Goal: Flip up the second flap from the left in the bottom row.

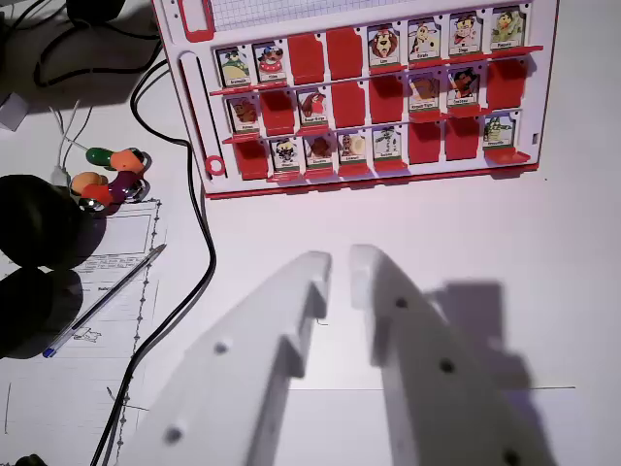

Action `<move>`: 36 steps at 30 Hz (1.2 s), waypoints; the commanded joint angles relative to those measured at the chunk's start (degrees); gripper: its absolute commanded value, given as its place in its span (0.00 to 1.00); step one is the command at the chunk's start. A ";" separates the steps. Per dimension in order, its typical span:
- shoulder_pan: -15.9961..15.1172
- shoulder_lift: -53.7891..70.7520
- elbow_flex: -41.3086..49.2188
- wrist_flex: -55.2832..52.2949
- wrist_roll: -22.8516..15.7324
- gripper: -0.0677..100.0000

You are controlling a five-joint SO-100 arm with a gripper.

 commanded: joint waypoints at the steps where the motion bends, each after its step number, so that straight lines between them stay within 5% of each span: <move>1: -0.79 1.76 -6.15 0.62 -0.44 0.02; 36: -1.41 -3.25 -9.05 0.62 0.62 0.02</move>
